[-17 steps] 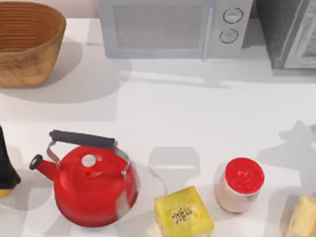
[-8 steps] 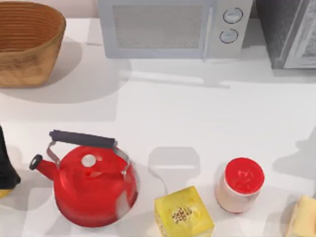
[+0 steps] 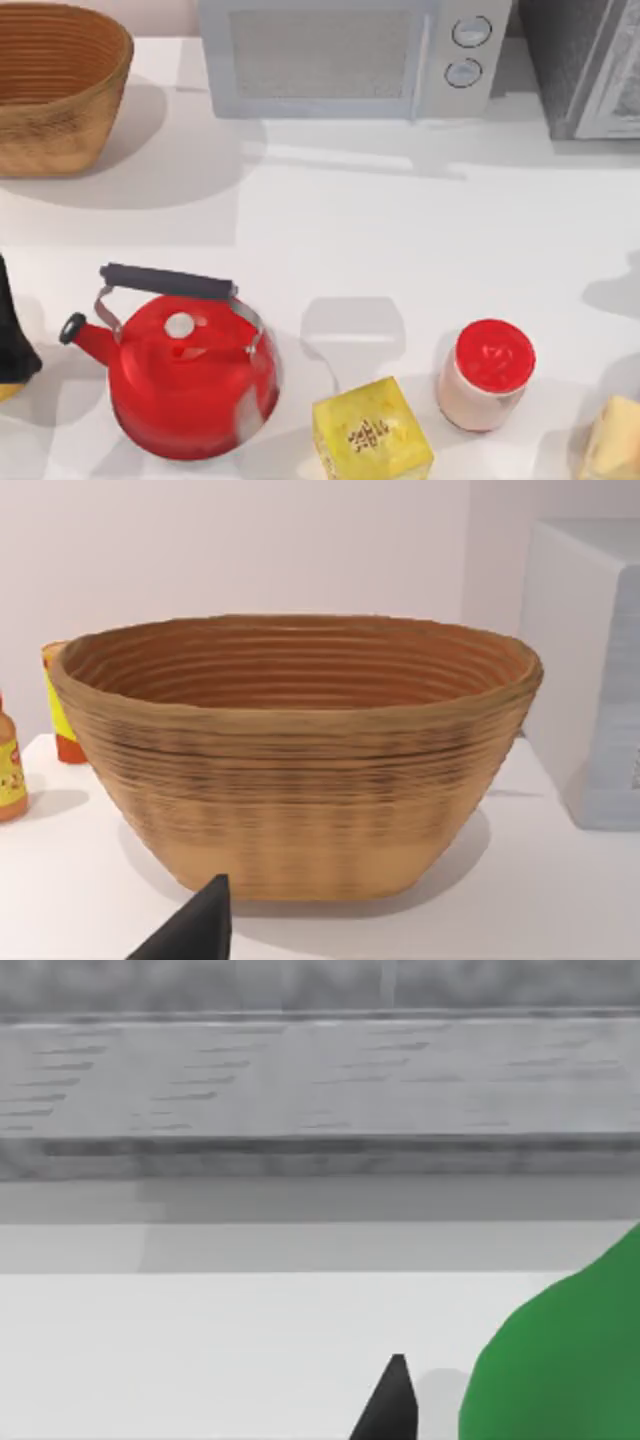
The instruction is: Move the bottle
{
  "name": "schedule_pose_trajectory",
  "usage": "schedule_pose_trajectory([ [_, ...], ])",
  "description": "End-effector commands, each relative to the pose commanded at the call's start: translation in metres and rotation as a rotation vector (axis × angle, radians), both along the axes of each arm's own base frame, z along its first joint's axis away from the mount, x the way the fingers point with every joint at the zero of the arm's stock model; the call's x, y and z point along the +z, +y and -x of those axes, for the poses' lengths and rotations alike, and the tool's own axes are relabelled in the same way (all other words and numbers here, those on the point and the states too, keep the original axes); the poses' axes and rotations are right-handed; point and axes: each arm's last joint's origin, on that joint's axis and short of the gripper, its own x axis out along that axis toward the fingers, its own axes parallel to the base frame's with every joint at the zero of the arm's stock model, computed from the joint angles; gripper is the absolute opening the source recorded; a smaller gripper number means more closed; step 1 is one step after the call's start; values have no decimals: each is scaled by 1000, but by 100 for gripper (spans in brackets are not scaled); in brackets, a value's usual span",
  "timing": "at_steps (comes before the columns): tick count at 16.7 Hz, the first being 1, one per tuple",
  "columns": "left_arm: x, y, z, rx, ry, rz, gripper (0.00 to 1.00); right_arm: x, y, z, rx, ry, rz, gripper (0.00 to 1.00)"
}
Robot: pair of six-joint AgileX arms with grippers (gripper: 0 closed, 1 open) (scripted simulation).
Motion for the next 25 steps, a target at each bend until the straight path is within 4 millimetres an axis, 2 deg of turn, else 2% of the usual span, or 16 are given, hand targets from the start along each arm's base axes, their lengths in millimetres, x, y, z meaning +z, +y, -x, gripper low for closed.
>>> schedule_pose_trajectory([
  [3,0,0,0,0,0,0,100,-5,1,-8,-1,-15,7,0],
  [7,0,0,0,0,0,0,100,-6,1,-8,-1,-15,7,0],
  [20,0,0,0,0,0,0,100,-6,1,-8,-1,-15,7,98],
  [25,0,0,0,0,0,0,100,-6,1,-8,-1,-15,7,100],
])
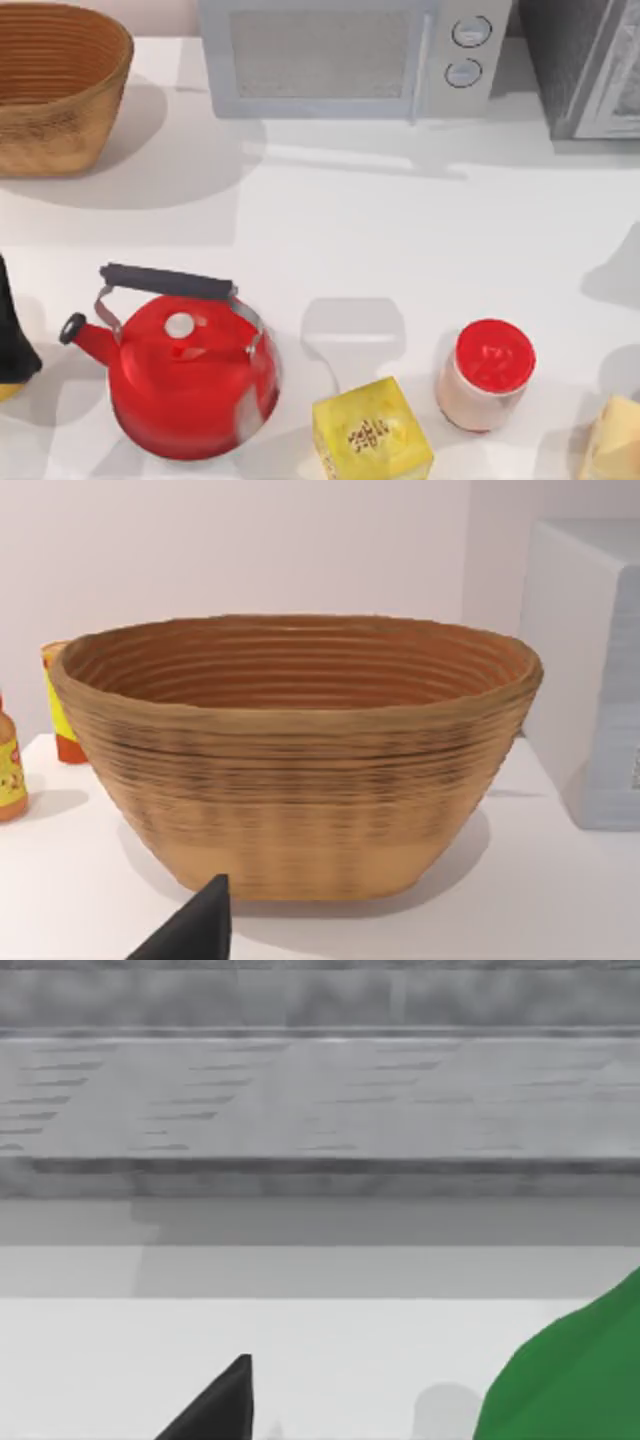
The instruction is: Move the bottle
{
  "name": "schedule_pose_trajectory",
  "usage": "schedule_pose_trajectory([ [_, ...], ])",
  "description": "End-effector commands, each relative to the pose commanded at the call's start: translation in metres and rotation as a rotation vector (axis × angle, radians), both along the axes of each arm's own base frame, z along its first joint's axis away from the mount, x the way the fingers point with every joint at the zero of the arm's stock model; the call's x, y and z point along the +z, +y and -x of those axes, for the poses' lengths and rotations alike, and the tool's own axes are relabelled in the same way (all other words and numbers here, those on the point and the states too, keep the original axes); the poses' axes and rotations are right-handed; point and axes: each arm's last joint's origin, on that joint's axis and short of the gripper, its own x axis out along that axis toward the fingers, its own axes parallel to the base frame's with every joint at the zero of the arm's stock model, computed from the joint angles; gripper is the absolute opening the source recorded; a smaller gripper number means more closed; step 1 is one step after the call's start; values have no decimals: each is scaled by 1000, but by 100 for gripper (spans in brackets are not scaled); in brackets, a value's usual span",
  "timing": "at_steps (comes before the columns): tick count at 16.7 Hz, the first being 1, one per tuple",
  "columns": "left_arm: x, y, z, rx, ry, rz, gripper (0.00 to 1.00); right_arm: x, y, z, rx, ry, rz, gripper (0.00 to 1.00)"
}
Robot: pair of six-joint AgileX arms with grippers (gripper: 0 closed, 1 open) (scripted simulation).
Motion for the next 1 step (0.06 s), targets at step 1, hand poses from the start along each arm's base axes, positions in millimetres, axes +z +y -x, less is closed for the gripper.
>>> schedule_pose_trajectory([
  [1,0,0,0,0,0,0,100,0,0,0,0,0,0,100],
])
